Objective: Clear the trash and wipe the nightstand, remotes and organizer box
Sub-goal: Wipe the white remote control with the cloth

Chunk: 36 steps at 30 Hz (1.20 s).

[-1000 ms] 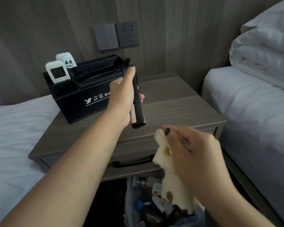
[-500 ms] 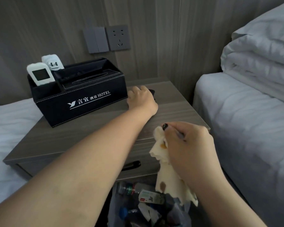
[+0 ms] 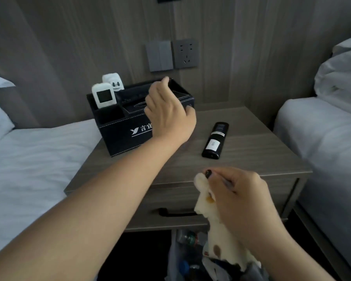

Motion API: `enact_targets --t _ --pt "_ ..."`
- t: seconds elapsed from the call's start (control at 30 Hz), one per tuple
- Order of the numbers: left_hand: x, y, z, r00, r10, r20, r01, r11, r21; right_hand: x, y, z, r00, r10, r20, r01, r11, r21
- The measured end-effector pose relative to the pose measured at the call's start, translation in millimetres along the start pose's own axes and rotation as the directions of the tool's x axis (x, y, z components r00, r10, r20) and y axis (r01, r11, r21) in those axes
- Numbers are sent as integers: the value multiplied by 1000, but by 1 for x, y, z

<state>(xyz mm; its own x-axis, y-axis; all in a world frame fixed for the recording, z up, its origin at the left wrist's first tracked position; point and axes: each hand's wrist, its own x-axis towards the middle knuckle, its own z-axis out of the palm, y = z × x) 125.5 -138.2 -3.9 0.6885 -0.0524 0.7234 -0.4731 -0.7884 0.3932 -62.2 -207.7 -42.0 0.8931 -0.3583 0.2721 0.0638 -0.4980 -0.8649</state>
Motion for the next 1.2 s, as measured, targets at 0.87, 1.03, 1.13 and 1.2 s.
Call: enact_targets --t 0.87,1.03,1.13,1.2 --pt "72 -167 -80 959 -280 41 276 957 85 -5 -8 50 972 -152 181 176 976 -125" --pt "67 -125 -96 930 -277 -244 151 889 -433 -5 1 28 982 -136 130 154 977 -146" --pt "25 -73 -113 877 -384 -290 101 736 -670 -5 7 14 994 -89 68 96 988 -122" --pt "-14 -49 -115 848 -493 -194 116 529 -840 -4 8 6 999 -44 12 45 997 -67"
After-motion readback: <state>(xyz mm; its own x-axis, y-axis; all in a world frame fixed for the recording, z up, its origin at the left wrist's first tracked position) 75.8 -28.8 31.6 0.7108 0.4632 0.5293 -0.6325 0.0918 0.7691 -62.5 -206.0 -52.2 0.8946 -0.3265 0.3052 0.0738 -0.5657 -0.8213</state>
